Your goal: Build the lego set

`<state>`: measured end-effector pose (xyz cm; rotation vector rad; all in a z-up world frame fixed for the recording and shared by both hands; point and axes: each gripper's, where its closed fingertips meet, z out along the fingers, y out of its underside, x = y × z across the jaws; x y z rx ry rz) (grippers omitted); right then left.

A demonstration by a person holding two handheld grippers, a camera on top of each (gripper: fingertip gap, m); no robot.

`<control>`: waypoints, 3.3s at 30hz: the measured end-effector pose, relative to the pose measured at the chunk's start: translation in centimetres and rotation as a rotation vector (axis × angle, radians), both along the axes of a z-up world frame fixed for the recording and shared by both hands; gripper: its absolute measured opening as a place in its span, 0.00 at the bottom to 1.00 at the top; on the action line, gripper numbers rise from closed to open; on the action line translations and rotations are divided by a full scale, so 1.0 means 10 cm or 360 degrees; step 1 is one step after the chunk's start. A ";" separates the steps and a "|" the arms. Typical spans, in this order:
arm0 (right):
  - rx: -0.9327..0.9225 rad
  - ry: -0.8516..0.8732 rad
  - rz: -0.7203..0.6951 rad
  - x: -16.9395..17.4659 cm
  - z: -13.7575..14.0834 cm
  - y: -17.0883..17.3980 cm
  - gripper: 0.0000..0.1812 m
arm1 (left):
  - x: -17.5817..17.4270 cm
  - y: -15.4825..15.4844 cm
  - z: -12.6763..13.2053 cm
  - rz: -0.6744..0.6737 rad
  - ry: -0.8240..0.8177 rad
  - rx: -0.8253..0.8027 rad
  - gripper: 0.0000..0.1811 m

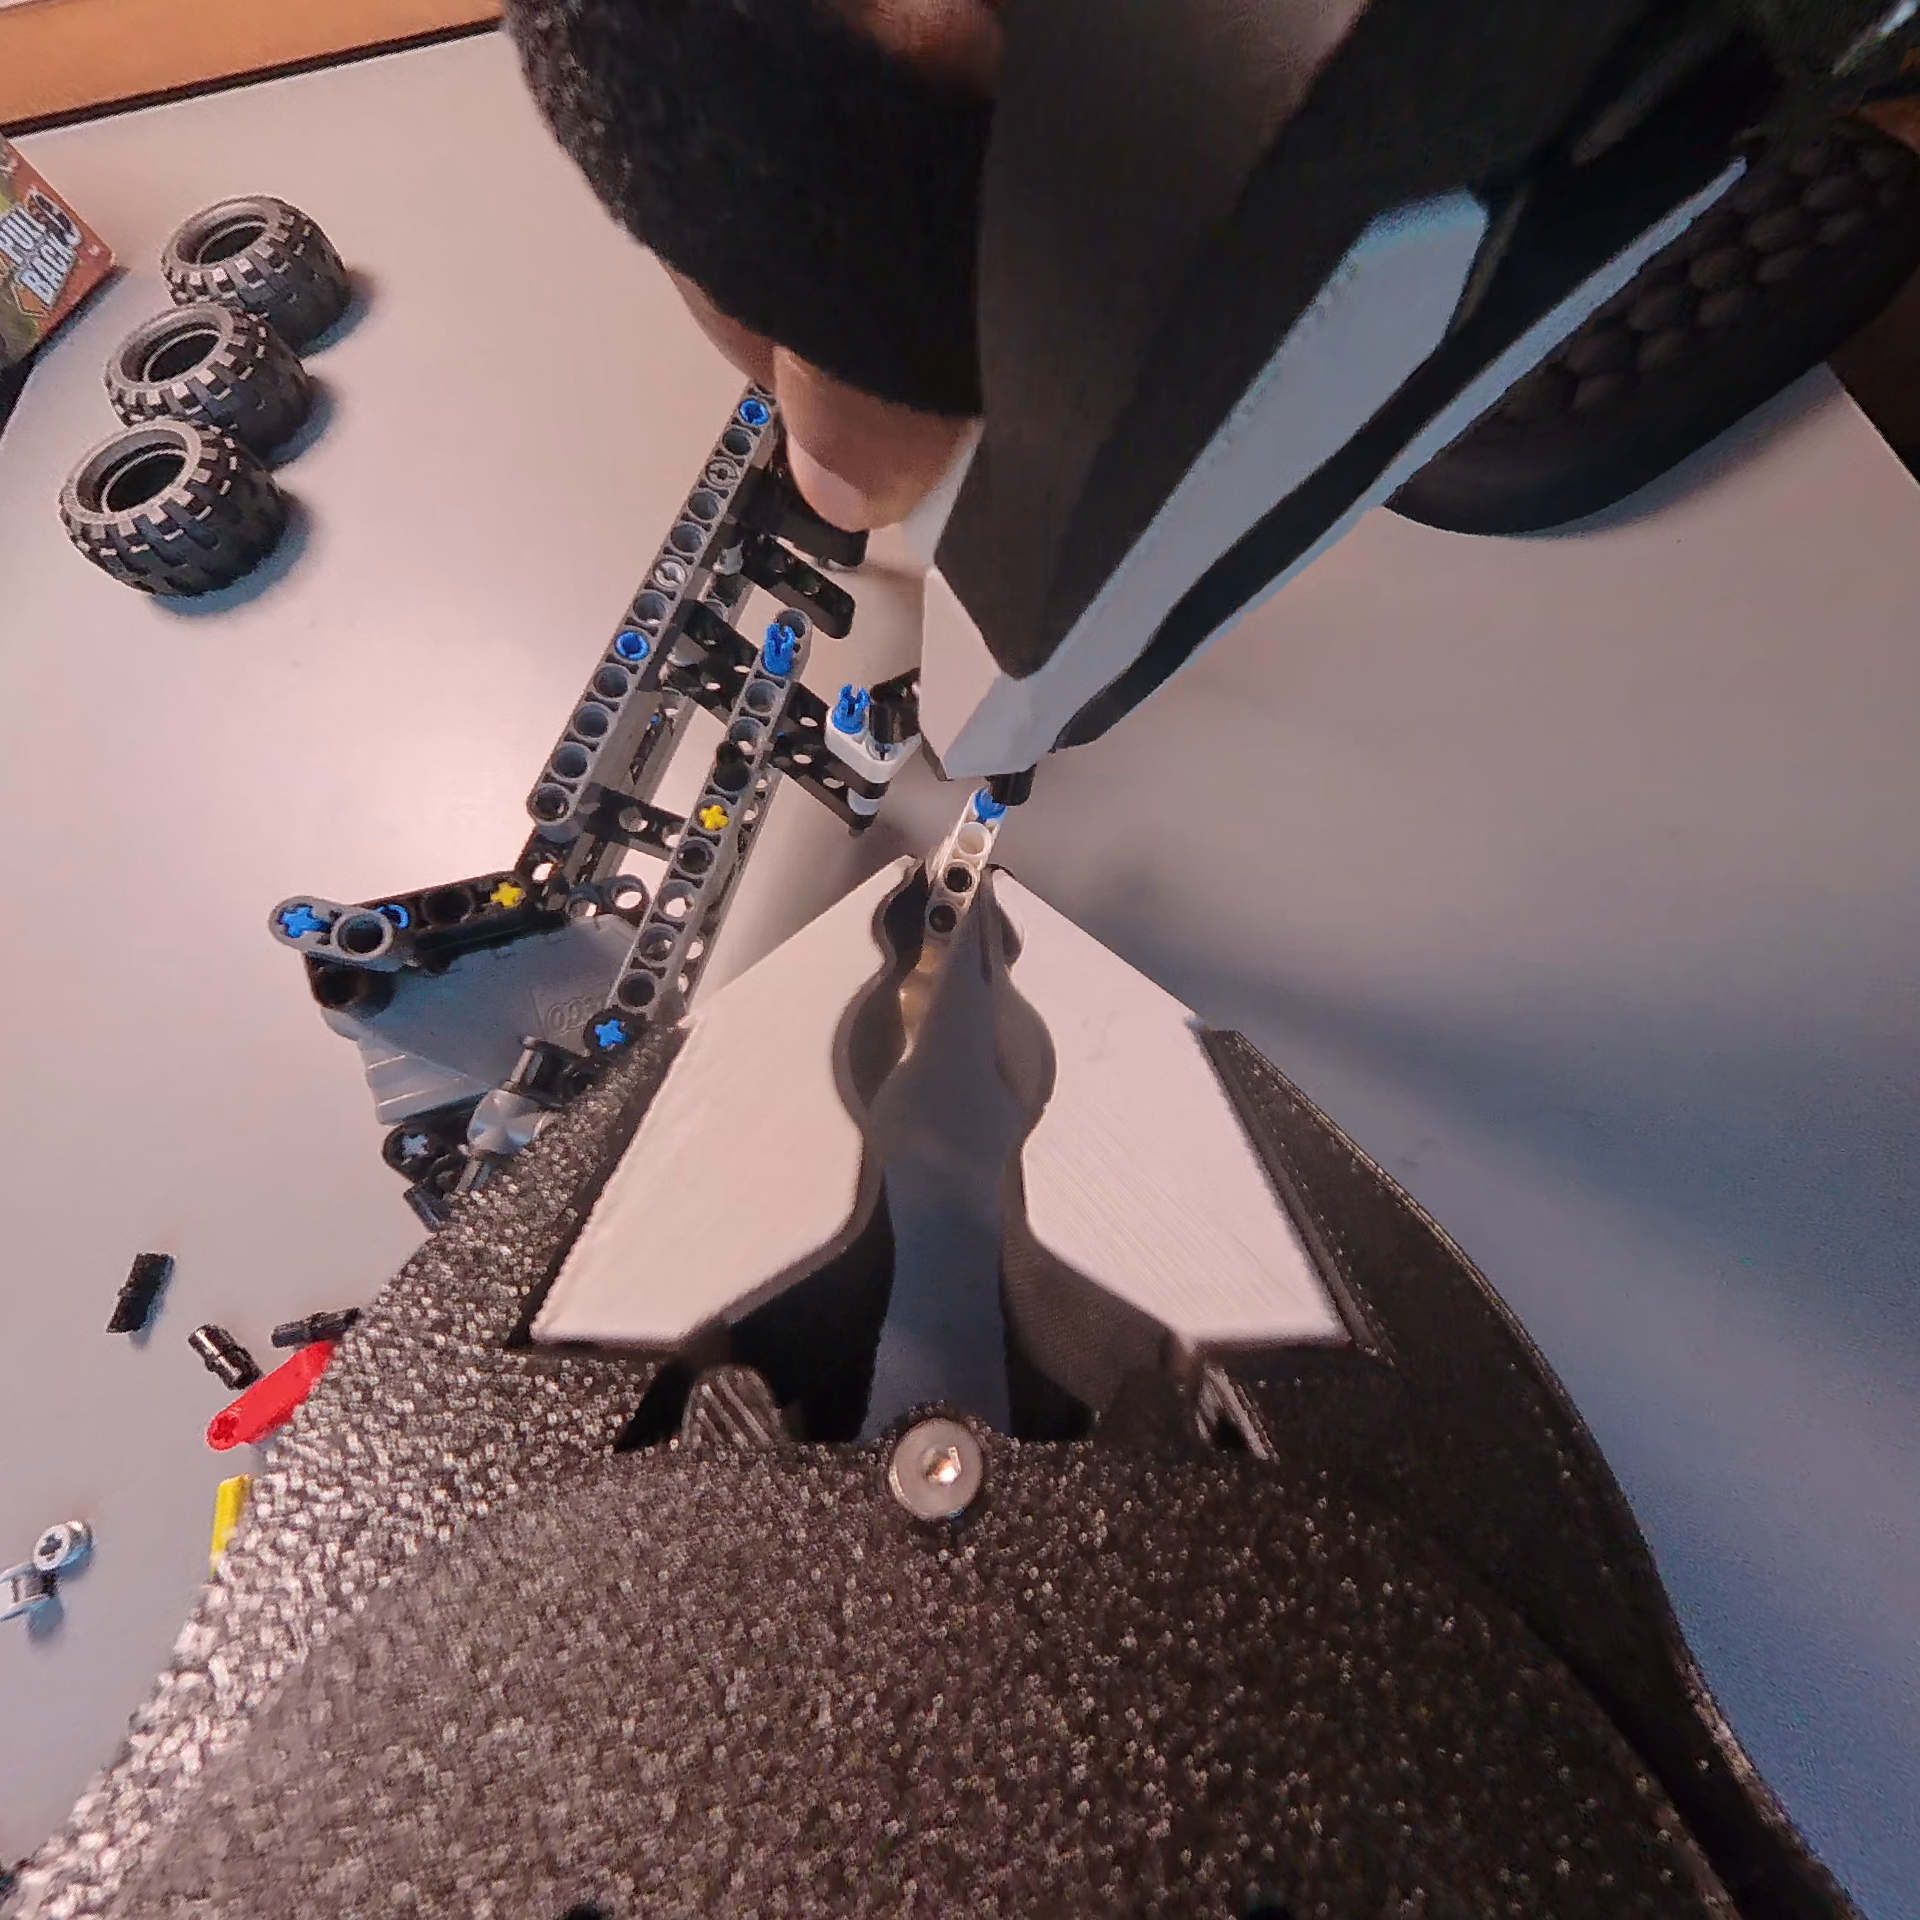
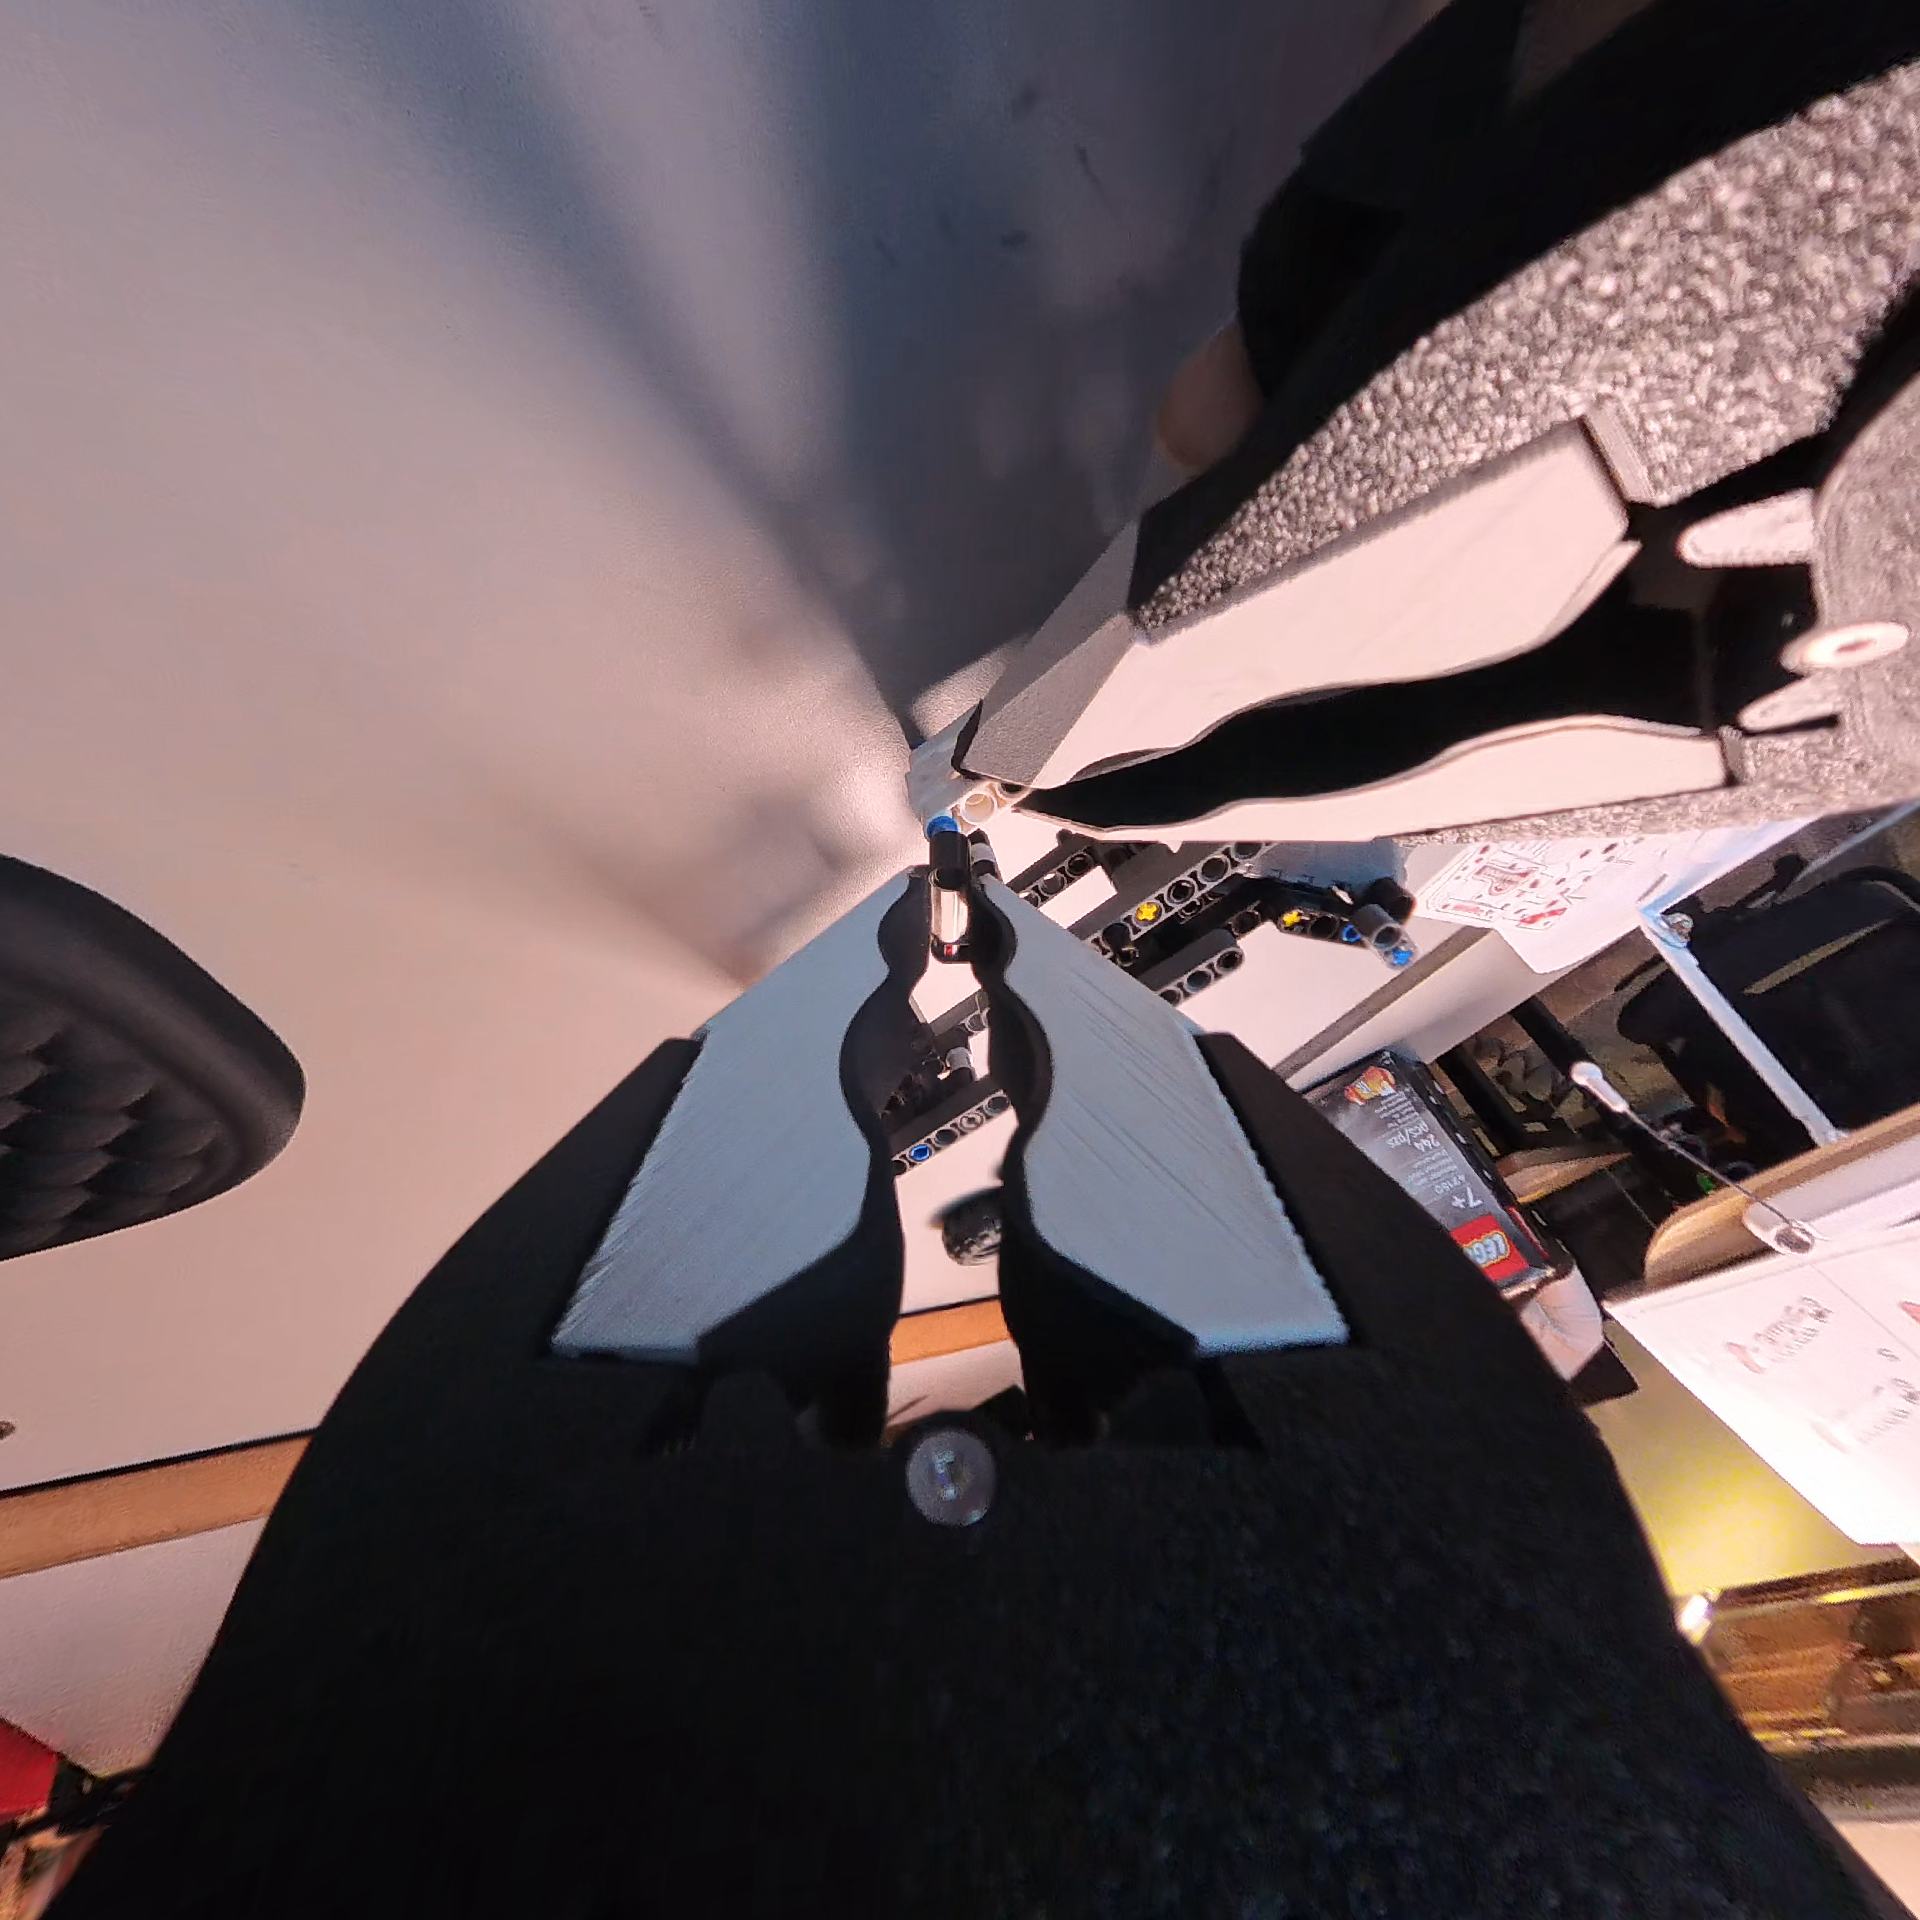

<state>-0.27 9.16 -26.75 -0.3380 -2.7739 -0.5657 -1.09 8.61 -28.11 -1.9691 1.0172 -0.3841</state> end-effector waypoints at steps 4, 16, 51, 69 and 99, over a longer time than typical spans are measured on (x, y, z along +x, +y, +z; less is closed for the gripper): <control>0.0084 -0.0017 0.0018 -0.01 -0.02 0.00 0.03 | -0.01 0.00 -0.02 0.0017 0.0017 -0.0005 0.05; 0.0080 0.0059 0.0036 -0.03 -0.02 0.02 0.03 | -0.02 0.02 -0.01 0.0053 -0.0002 -0.0039 0.04; -0.1178 0.0813 -0.0386 0.02 0.67 -0.25 0.04 | 0.22 -0.22 0.90 -0.0137 -0.0520 0.0406 0.03; -0.1923 0.1101 -0.0411 -0.03 1.23 -0.50 0.03 | 0.15 -0.46 1.45 -0.0298 -0.1104 0.0561 0.03; -0.0855 -0.0061 -0.0121 -0.11 0.16 0.16 0.03 | -0.19 0.17 0.00 0.0065 0.0134 0.0177 0.06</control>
